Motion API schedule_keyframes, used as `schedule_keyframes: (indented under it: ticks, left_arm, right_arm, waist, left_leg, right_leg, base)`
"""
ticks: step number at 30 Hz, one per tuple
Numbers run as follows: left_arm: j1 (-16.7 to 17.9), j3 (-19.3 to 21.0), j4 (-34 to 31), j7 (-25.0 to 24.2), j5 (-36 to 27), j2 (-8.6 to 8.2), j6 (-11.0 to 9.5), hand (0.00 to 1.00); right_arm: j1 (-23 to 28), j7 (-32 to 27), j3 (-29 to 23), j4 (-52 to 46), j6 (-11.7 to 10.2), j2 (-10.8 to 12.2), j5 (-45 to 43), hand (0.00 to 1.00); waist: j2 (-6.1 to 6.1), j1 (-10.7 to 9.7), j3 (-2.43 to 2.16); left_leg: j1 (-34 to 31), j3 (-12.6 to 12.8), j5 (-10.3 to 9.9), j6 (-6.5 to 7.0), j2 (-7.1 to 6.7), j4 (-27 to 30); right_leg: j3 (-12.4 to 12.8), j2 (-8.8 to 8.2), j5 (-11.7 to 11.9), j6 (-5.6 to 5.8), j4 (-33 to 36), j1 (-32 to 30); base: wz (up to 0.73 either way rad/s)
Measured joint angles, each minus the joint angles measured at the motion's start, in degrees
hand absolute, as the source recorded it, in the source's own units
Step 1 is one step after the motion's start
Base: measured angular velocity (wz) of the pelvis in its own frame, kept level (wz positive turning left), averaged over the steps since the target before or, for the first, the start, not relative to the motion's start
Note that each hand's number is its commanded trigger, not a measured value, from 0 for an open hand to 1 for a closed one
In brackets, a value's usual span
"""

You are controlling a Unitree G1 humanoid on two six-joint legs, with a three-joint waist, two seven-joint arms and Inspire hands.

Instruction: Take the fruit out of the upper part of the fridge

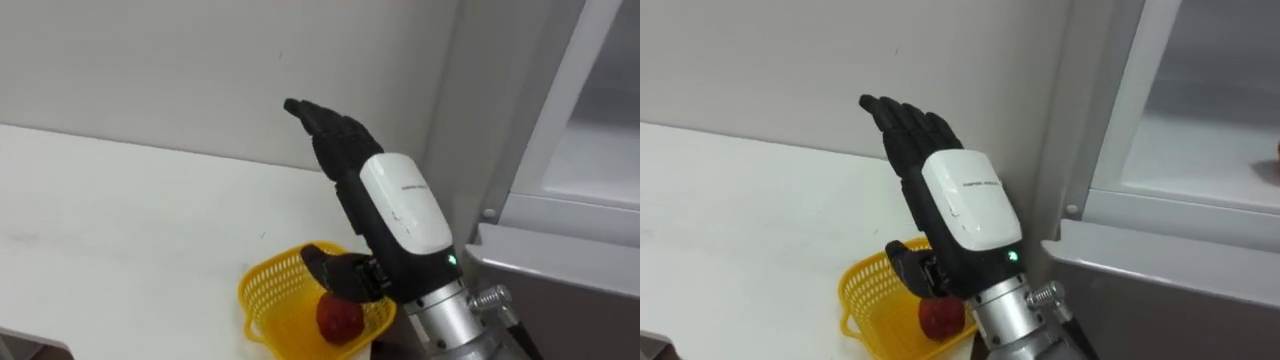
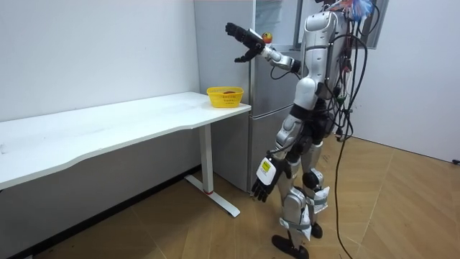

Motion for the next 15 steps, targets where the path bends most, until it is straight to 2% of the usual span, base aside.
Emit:
schedule_keyframes:
  ticks: [7, 12, 15]
  left_arm:
    - [0.9, -1.1, 0.0, 0.5, 0.1, -0.21, -0.1, 0.0]
    - [2.0, -1.1, -0.1, 0.5, 0.1, -0.2, -0.1, 0.0]
    - [2.0, -1.1, 0.4, 0.4, 0.1, -0.2, -0.6, 0.0]
  right_arm:
    - [3.2, -1.0, -1.4, -8.4, -0.6, 0.3, 4.8, 0.0]
    - [5.2, -1.8, -2.1, -12.2, -1.4, 0.2, 6.0, 0.0]
    - [6.3, -2.0, -3.7, -14.0, -2.9, 0.2, 6.0, 0.0]
  waist:
    - [1.2, -1.6, 0.11]
    - [1.42, -2.9, 0.01]
    - [1.6, -3.2, -0.01]
  left_leg:
    - [0.6, 1.5, -0.4, -0.13, 0.46, -0.1]
    - [1.1, 1.8, -0.5, -0.08, 0.42, -0.1]
    - [1.4, 2.3, -0.5, -0.08, 0.47, -0.2]
  right_leg:
    - [1.2, 0.33, 0.0, -0.02, 0.7, -0.1]
    - [1.4, 0.31, 0.0, -0.03, 0.8, -0.1]
    - [2.2, 0.44, 0.0, -0.05, 0.8, -0.1]
  base:
    - [-0.11]
    - [-0.04]
    - [-0.08]
